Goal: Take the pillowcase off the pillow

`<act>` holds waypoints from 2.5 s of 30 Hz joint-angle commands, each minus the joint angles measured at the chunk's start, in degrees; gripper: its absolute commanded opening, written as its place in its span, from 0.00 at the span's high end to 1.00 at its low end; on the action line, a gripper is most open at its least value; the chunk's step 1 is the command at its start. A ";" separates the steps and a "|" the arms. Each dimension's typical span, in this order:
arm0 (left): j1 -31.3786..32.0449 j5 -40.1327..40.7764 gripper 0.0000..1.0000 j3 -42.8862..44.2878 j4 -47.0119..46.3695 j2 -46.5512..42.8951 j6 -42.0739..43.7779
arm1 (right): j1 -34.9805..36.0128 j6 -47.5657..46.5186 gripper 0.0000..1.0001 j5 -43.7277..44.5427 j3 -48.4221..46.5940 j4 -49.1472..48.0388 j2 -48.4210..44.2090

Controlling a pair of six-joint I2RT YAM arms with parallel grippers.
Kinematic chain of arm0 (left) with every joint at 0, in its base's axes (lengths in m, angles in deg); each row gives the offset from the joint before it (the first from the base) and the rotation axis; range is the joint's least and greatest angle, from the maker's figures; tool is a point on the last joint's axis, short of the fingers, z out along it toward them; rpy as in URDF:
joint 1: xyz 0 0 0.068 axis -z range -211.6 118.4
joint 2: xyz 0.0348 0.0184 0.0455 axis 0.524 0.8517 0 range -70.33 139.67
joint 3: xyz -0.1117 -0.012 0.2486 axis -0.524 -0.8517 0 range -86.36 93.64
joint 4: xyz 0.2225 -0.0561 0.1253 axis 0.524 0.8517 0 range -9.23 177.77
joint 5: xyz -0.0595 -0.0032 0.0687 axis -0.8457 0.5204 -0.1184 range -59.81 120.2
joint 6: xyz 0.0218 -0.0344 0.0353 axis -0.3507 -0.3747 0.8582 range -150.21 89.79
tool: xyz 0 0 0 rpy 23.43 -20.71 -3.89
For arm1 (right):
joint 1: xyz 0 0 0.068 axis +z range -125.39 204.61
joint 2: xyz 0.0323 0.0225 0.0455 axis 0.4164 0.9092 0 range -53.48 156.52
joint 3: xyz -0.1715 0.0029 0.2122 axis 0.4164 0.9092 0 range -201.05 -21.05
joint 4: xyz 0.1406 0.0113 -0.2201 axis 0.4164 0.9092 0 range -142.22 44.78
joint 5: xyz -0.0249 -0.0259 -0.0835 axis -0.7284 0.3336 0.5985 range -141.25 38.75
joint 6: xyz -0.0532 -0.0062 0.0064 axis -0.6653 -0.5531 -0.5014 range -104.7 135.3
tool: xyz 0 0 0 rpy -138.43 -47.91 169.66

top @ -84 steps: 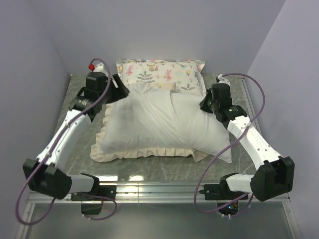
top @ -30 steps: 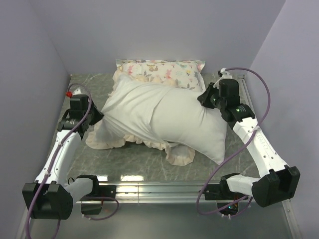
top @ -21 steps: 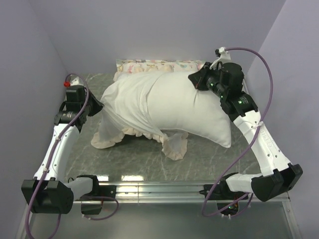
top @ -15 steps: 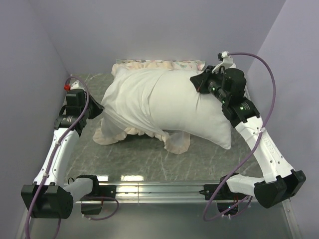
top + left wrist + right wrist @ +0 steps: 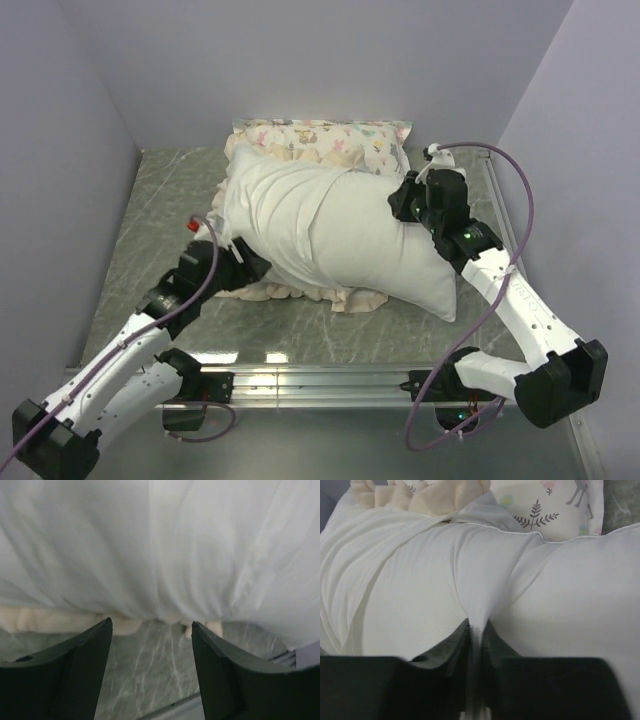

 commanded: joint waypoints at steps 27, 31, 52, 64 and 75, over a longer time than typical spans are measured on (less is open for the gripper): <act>20.80 27.64 1.00 -4.74 -20.82 24.59 -6.39 | 18.36 0.96 0.26 15.90 16.45 -1.97 -15.57; 24.58 33.71 1.00 4.57 -6.42 13.44 -3.93 | 18.54 -0.36 0.26 17.75 12.51 1.71 -17.58; 8.88 21.62 0.99 55.68 6.84 33.97 11.11 | 18.54 -4.59 0.21 15.49 -18.74 9.92 -0.27; -2.66 8.06 1.00 44.22 -3.03 43.46 11.18 | 16.60 1.13 0.20 7.22 -0.34 -1.78 4.12; 4.62 8.84 0.01 48.72 -0.73 39.16 8.91 | 16.52 3.50 0.39 3.17 2.65 -5.39 3.06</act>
